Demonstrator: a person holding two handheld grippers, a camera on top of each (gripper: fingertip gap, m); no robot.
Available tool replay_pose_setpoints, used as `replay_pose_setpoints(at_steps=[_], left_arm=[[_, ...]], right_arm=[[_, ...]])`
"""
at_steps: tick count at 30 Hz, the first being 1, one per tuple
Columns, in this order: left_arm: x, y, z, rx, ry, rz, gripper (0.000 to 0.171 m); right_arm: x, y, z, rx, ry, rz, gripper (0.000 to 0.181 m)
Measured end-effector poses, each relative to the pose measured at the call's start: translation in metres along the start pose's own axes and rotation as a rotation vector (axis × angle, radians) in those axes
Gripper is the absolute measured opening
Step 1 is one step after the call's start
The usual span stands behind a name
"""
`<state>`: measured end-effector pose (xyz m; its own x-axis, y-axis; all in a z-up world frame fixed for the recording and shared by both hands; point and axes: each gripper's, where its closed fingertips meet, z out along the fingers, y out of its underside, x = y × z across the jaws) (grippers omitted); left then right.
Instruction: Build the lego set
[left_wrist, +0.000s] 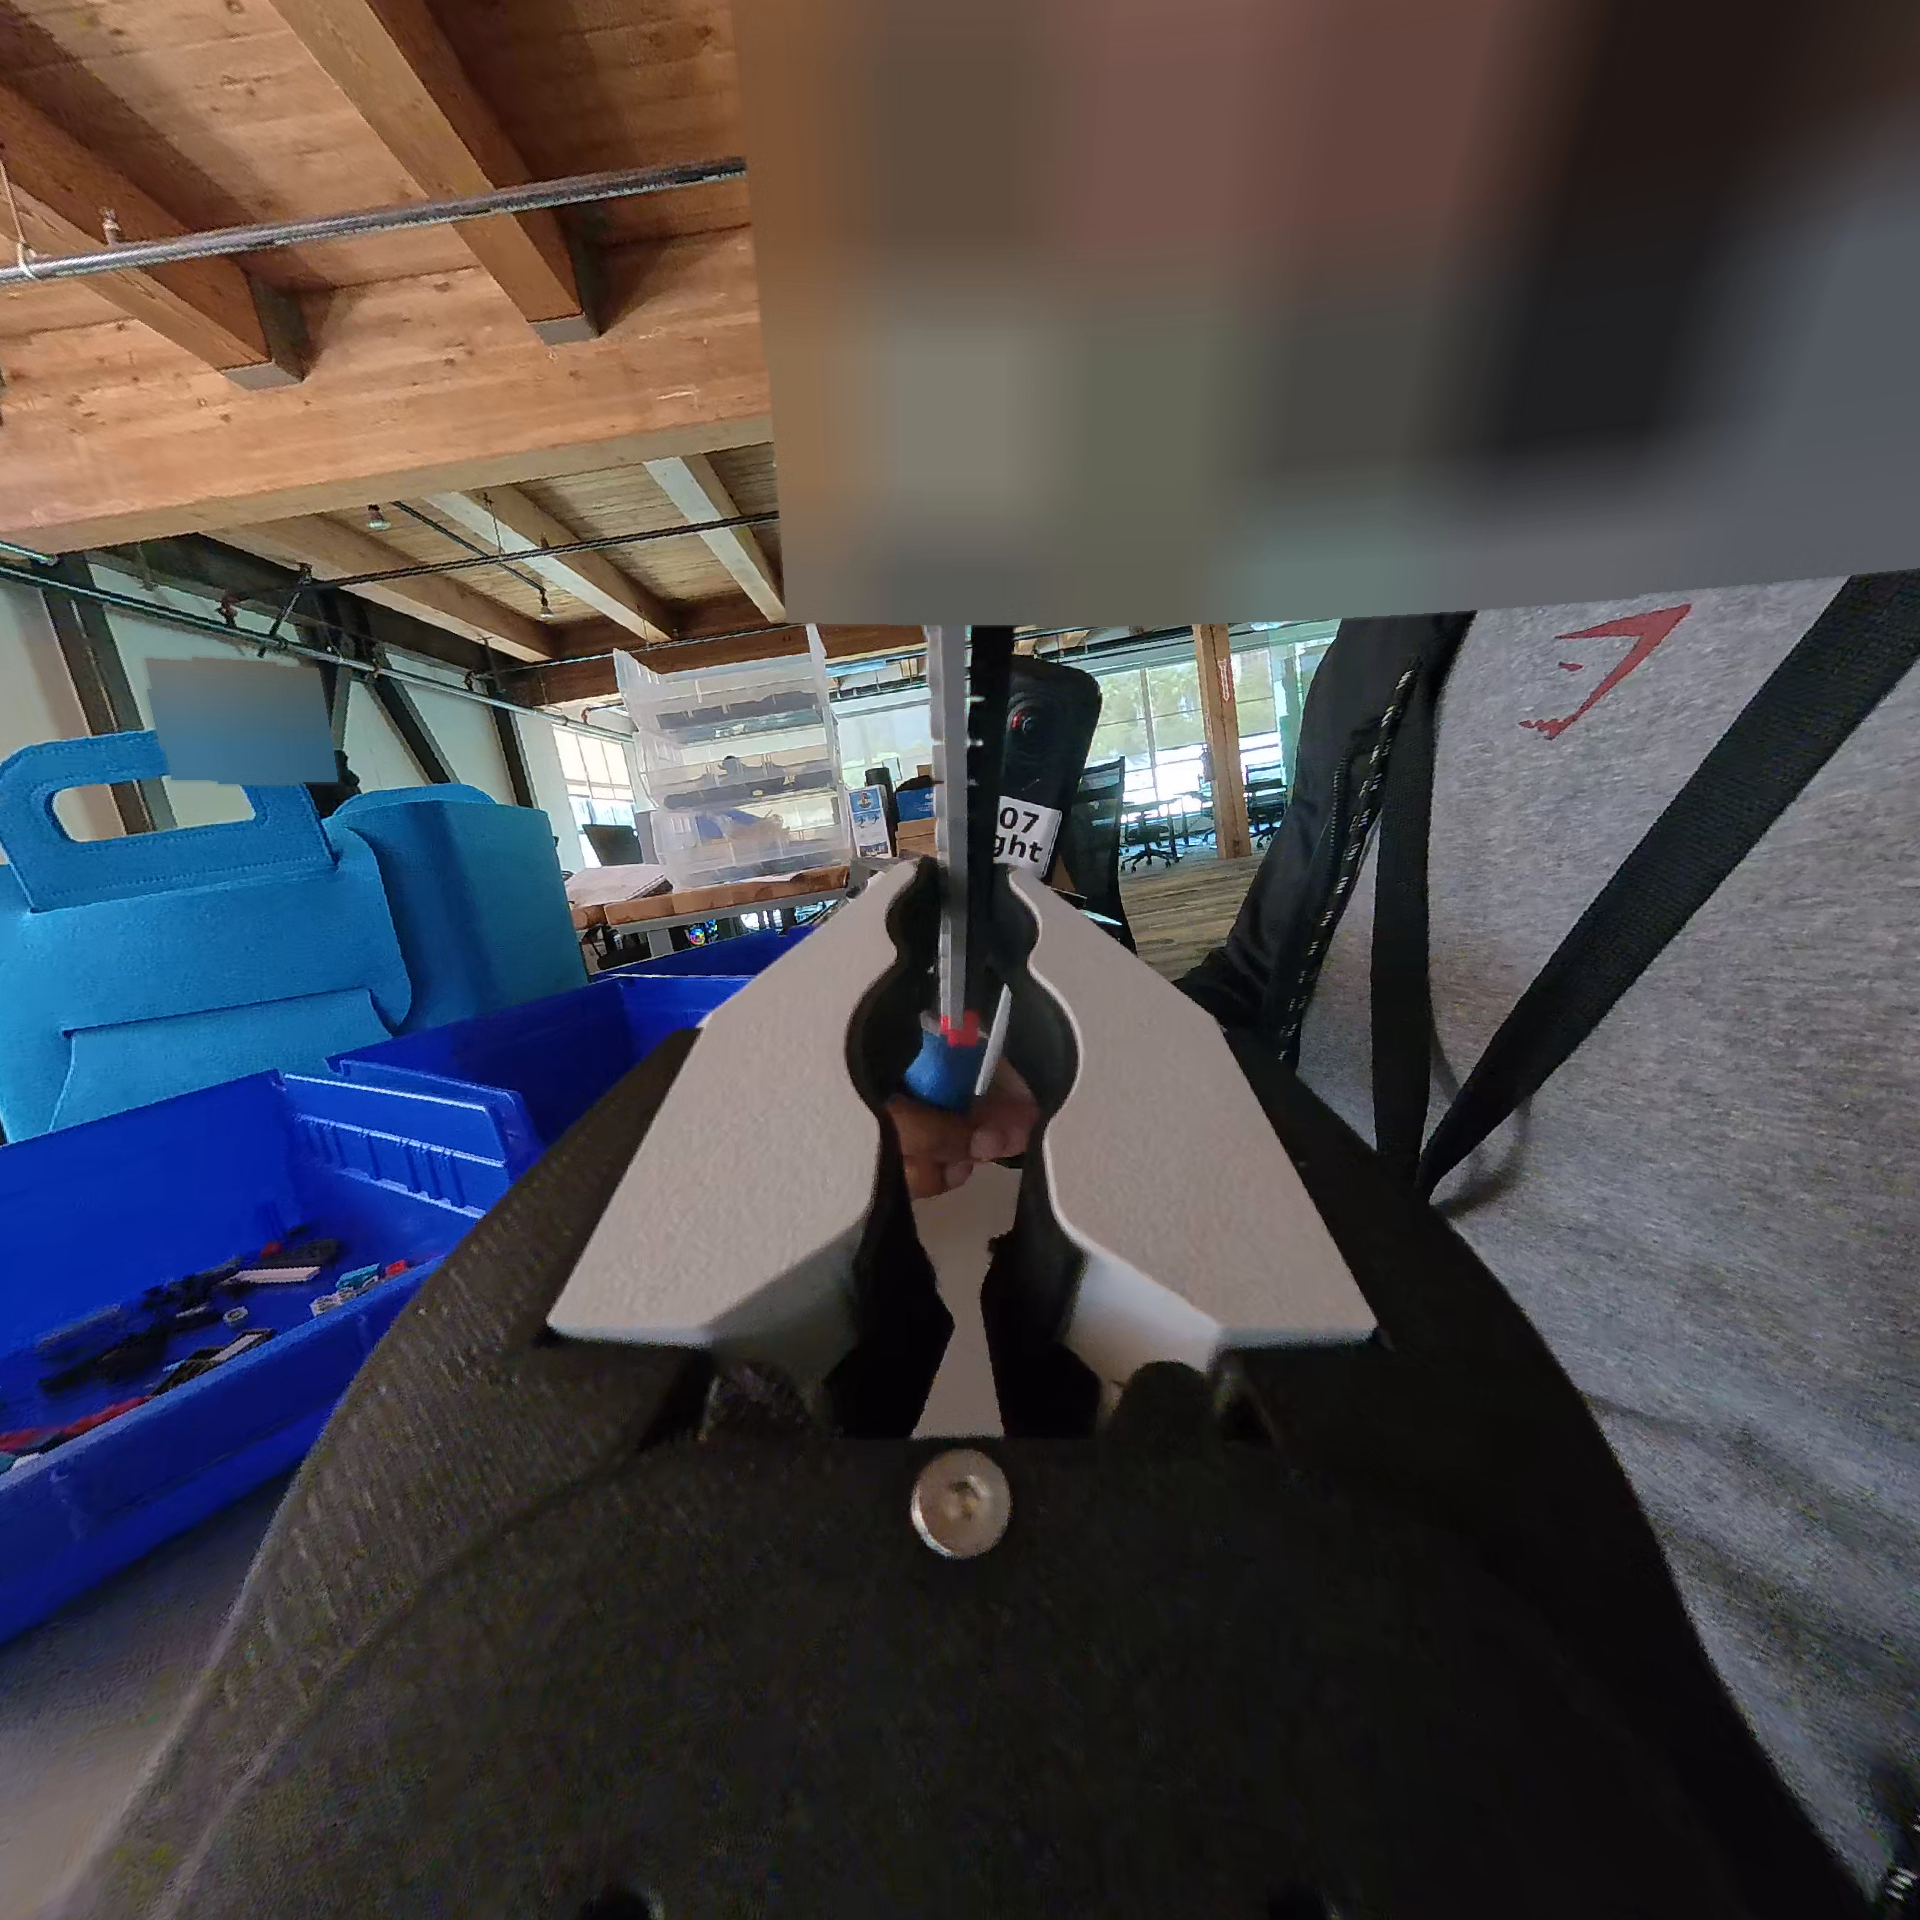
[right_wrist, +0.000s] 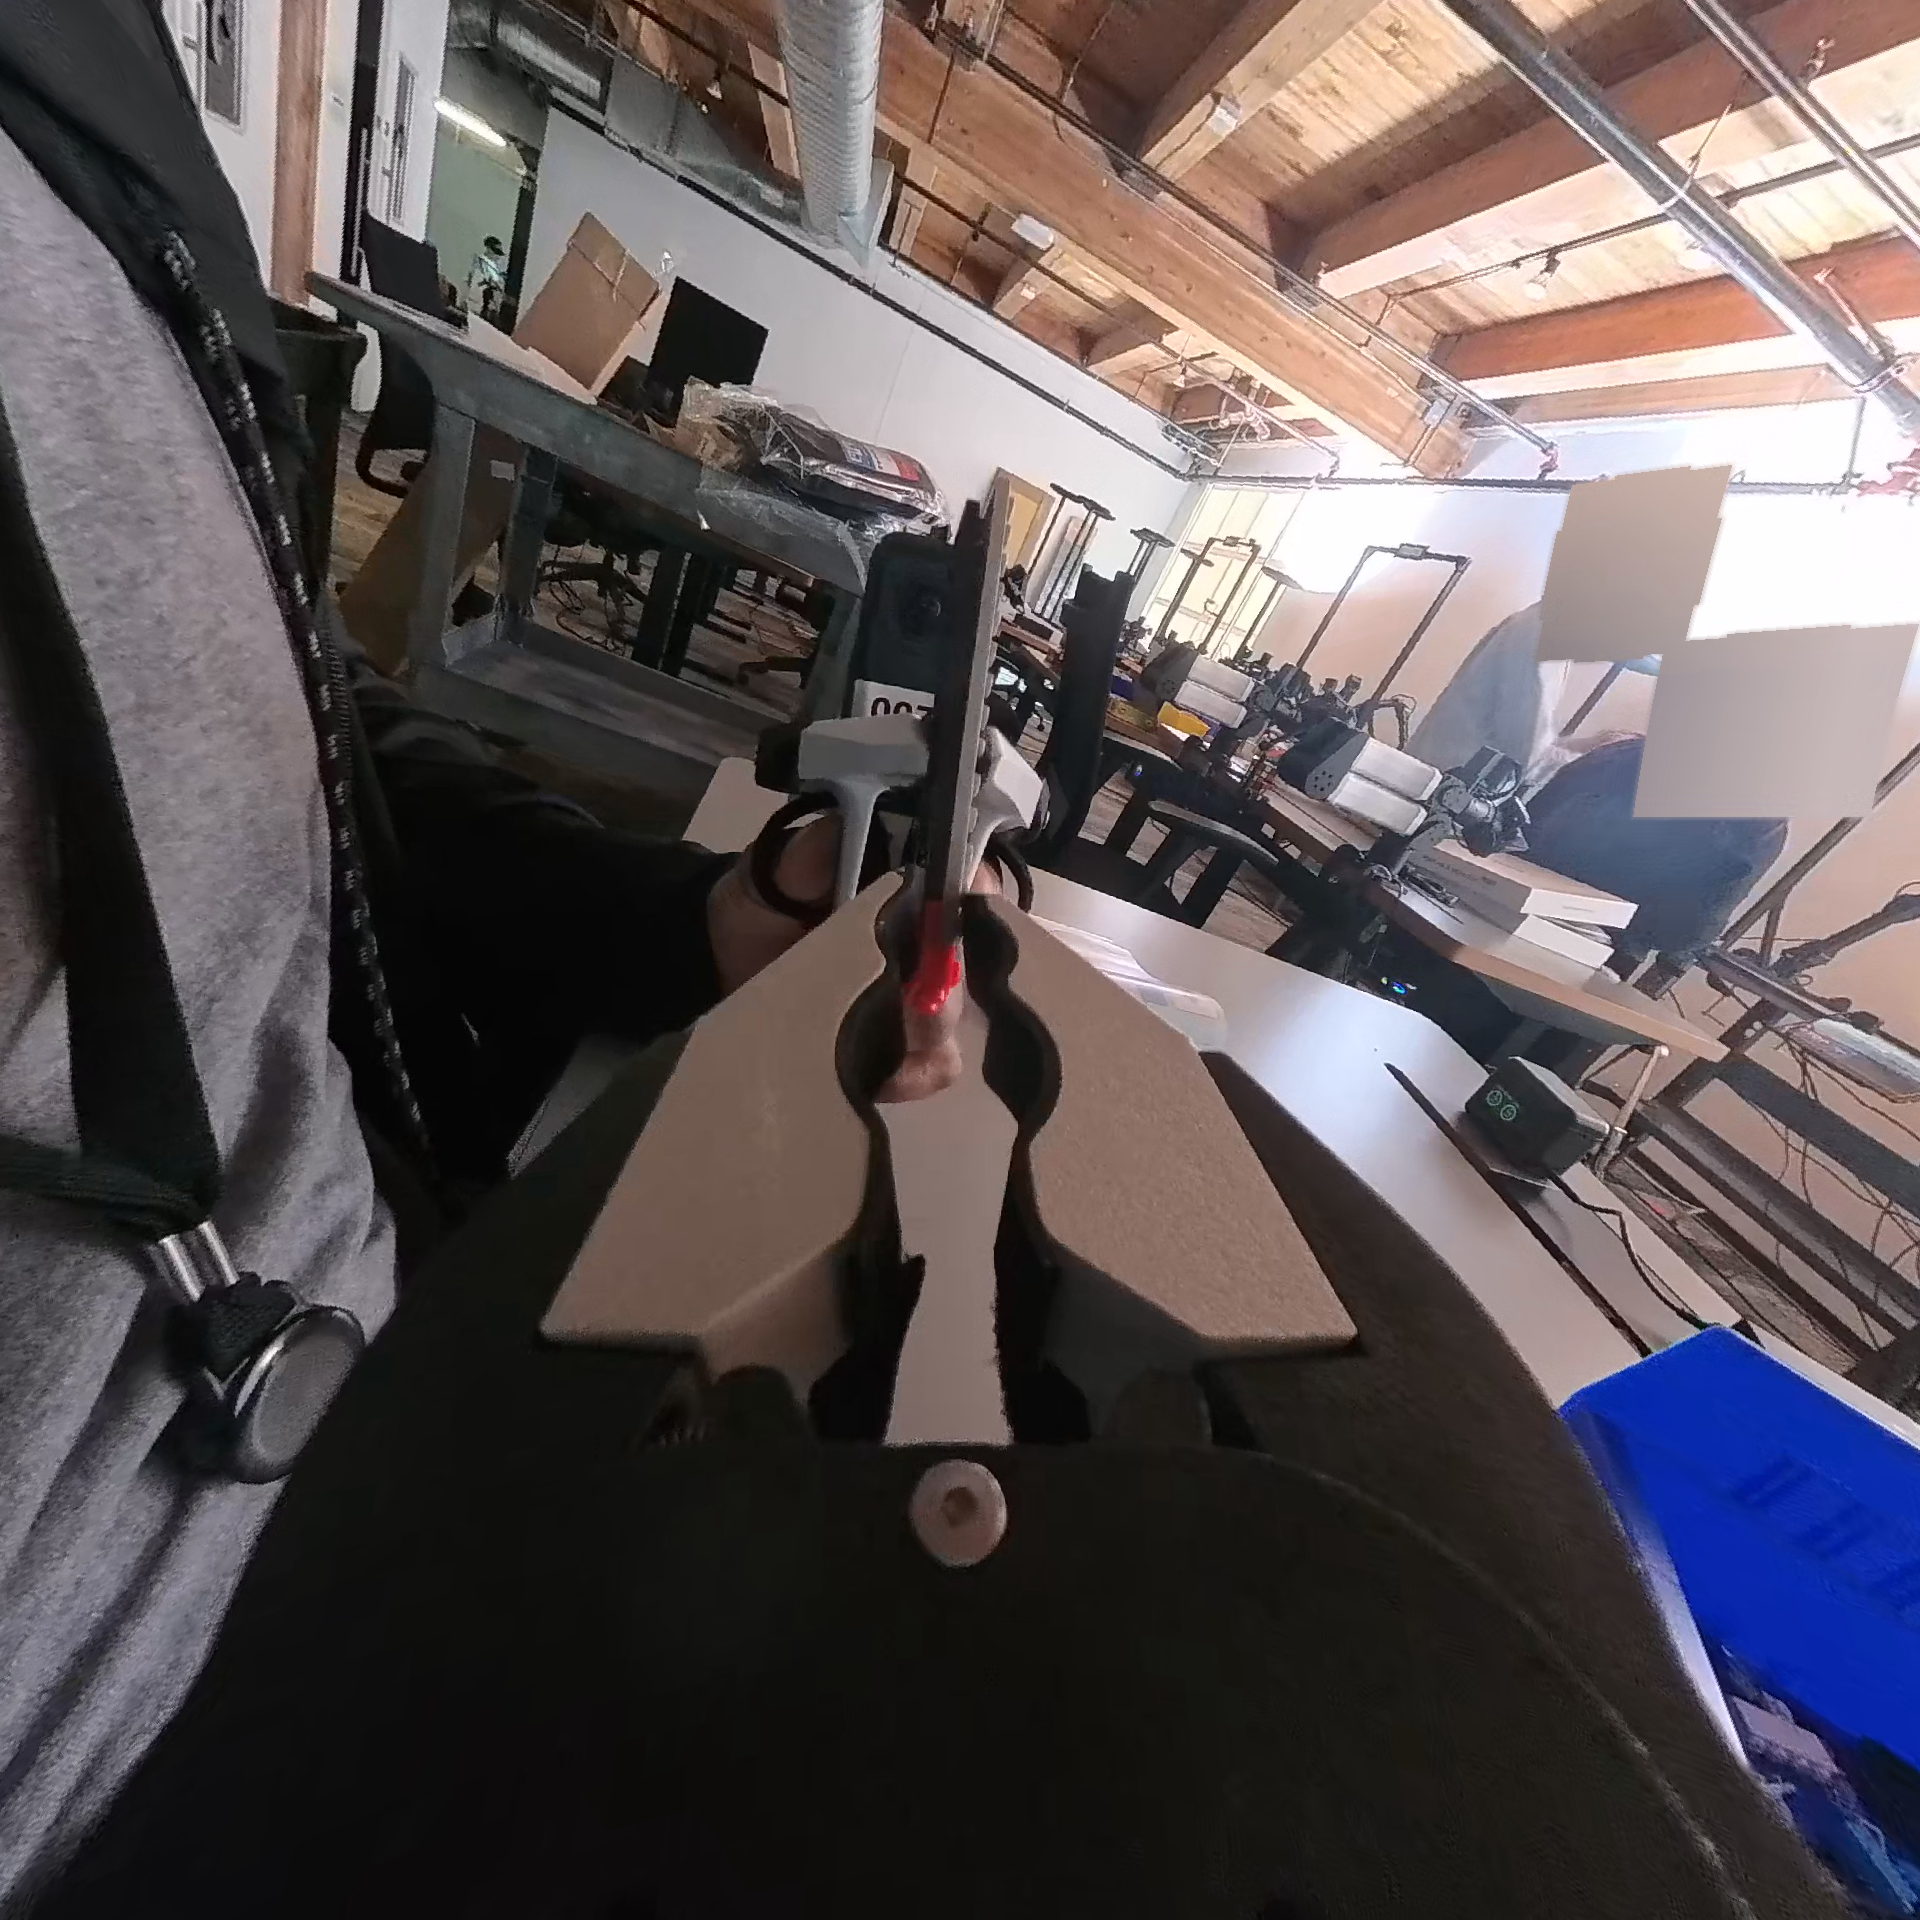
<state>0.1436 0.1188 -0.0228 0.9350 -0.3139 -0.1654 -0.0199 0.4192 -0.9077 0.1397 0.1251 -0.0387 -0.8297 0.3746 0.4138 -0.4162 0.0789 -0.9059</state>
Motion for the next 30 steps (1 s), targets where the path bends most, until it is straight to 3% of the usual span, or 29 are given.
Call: replay_pose_setpoints(at_steps=[8, 10, 12, 20, 30], left_arm=[[-0.012, 0.000, 0.002, -0.007, -0.073, -0.064, 0.009], [-0.025, 0.001, 0.003, 0.004, -0.147, -0.135, 0.035], [-0.039, 0.004, 0.001, 0.013, -0.228, -0.234, 0.044], [-0.056, 0.036, 0.009, -0.018, -0.333, -0.578, 0.019], [-0.053, 0.041, 0.012, 0.022, -0.304, -0.636, 0.008]], right_arm=[[0.012, 0.004, -0.002, 0.013, 0.047, 0.072, 0.009], [0.022, 0.008, -0.004, 0.024, 0.092, 0.156, 0.009], [0.030, 0.013, -0.007, 0.051, 0.129, 0.270, 0.009], [0.050, 0.029, -0.014, 0.129, 0.238, 0.588, 0.010], [0.054, 0.031, -0.014, 0.167, 0.263, 0.680, 0.010]])
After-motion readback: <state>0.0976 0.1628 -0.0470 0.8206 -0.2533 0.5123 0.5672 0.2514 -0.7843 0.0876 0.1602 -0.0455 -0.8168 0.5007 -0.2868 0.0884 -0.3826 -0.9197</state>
